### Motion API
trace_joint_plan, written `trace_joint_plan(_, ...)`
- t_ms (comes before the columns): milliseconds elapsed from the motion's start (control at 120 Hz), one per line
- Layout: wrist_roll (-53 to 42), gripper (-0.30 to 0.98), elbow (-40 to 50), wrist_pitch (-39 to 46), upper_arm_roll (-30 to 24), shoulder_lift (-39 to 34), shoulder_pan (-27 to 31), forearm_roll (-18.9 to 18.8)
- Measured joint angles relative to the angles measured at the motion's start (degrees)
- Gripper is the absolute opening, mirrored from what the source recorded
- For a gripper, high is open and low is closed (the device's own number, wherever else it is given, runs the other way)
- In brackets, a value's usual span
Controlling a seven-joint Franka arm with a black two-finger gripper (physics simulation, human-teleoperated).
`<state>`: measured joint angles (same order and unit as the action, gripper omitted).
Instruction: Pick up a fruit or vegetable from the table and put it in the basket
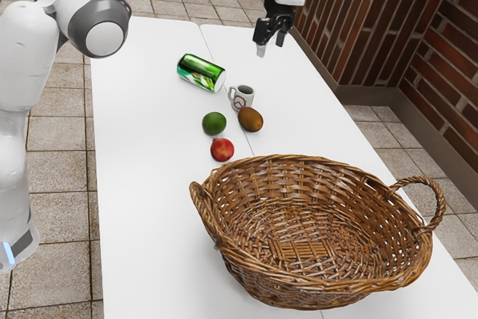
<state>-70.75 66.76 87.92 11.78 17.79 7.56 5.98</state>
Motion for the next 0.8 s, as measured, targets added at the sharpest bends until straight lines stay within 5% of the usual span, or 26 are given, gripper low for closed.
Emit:
trace_joint_plan(333,-4.6,0.68,-0.2,-0.2,0.1,0.0,0.0,0.0)
trace_joint_plan(500,-6.1,0.68,-7.2,-3.2,-0.4,-10.4,-1.9,-1.5)
trace_joint_plan(667,-8.0,0.68,-4.4,-3.9,-0.6,-11.9,-7.8,-4.1)
trace_joint_plan(800,-10.0,0.68,25.8,2.7,-0.3,-33.0,-12.4,-2.6)
